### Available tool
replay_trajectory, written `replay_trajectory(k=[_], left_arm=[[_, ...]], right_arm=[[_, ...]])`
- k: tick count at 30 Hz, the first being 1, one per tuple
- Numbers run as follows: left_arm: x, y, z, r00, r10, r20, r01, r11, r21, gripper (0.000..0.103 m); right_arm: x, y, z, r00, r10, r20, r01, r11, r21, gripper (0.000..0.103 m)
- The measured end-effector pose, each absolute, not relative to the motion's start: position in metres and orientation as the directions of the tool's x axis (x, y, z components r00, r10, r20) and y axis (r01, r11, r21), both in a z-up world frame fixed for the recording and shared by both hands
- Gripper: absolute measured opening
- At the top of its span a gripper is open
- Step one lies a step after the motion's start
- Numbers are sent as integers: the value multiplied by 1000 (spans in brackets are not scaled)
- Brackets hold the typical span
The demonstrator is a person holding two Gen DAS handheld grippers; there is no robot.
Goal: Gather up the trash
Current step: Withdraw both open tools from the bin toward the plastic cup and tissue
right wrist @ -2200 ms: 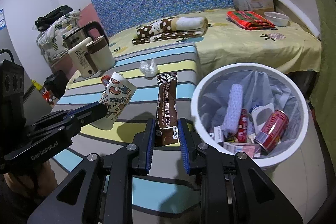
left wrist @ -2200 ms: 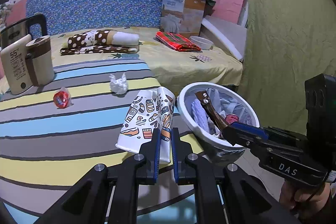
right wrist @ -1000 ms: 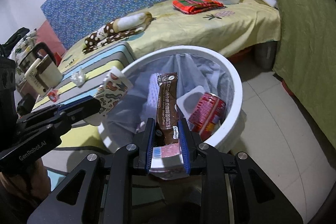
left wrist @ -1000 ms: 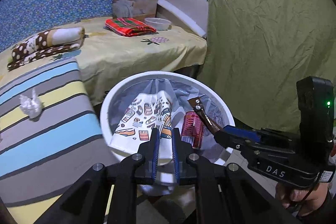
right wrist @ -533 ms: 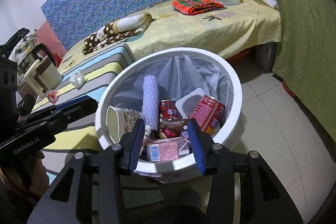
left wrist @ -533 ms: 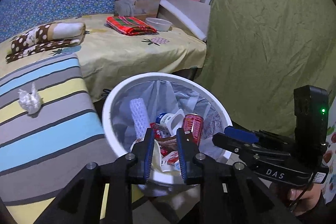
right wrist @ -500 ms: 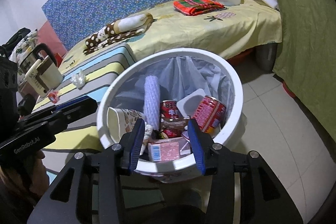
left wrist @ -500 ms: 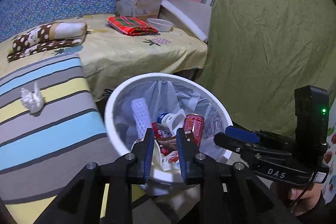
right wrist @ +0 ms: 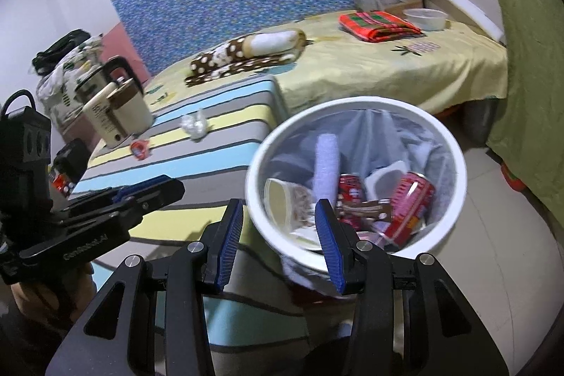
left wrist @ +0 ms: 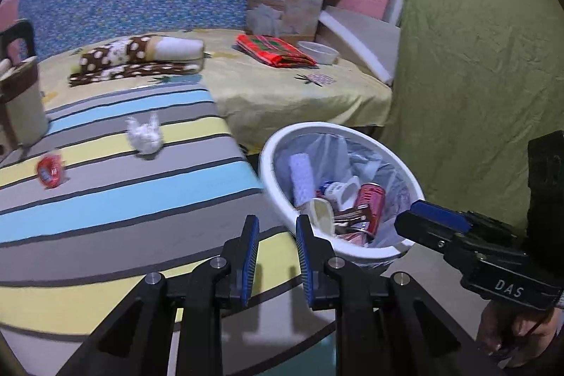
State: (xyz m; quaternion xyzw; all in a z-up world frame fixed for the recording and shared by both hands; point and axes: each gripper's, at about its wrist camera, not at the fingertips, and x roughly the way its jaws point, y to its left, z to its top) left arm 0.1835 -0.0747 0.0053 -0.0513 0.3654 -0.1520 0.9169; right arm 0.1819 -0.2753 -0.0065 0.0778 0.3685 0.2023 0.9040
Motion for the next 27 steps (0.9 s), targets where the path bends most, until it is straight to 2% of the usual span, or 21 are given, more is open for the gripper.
replay_trajectory(k=[17,27], left_arm=[[143,-2,14,744,-177,-644,76,980,-183,21],[153,50,16,753,-94,-652,-12,988,-156,21]], right_arm=[[165,-207,4,580,501,-642,-460,852,249,45],[180,-168,5,553,507,-661,-504,836,219,46]])
